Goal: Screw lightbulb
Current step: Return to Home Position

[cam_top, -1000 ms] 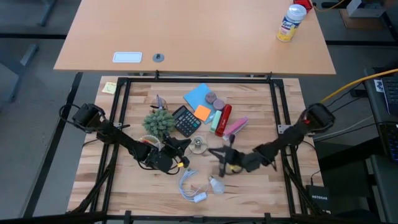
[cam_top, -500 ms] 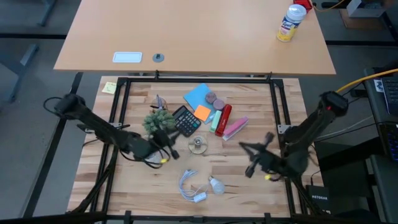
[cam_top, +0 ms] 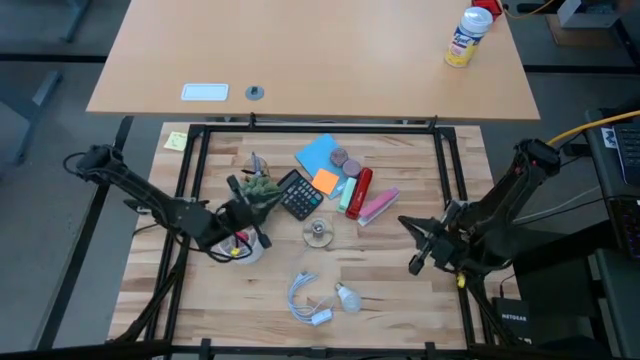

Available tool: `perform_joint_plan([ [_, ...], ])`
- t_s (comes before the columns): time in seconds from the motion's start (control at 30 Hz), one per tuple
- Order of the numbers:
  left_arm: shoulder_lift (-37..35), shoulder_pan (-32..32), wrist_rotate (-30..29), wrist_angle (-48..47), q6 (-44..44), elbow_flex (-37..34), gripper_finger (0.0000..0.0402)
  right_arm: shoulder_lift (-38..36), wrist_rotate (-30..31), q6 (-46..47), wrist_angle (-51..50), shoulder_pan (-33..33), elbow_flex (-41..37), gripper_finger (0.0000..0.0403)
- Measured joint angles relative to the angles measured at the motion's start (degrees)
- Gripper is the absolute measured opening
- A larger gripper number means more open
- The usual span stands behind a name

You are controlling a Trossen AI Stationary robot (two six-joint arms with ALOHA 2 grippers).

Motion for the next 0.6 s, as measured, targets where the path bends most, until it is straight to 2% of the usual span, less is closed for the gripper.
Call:
perform_joint_plan([
  [0.07,-0.2,1.0,0.1,0.8,7.2,0.0,0.0021,-2.1,-1.1,-1.3,2.4,0.0,0.0,0.0021],
  [0.13,-1.4,1.8,0.1,0.7,10.6,0.0,0.0021,-5.1,-0.7,-0.9,3.6,0.0,0.0,0.0021],
  [0.23,-4.9,4.0,0.5,-2.5,11.1,0.0,0.0021,-10.5,-0.7,1.9,2.7,0.0,0.0,0.0021],
  [0.3,-8.2,5.9,3.1,-8.8,8.5,0.0,0.0021,-14.2,-2.3,4.1,-0.4,0.0,0.0,0.0021],
  [0.4,-14.3,10.3,12.9,-23.0,-0.9,0.0,0.0021,-19.5,-8.1,10.9,-11.1,0.0,0.0,0.0021],
  [0.5,-20.1,15.8,26.2,-37.2,-11.9,0.0,0.0021,-25.1,-18.0,22.4,-28.0,-0.1,0.0,0.0021],
  [0.6,-24.4,20.1,33.6,-43.4,-18.8,-1.4,0.0021,-30.3,-27.6,33.8,-42.6,-0.6,0.0,0.0021],
])
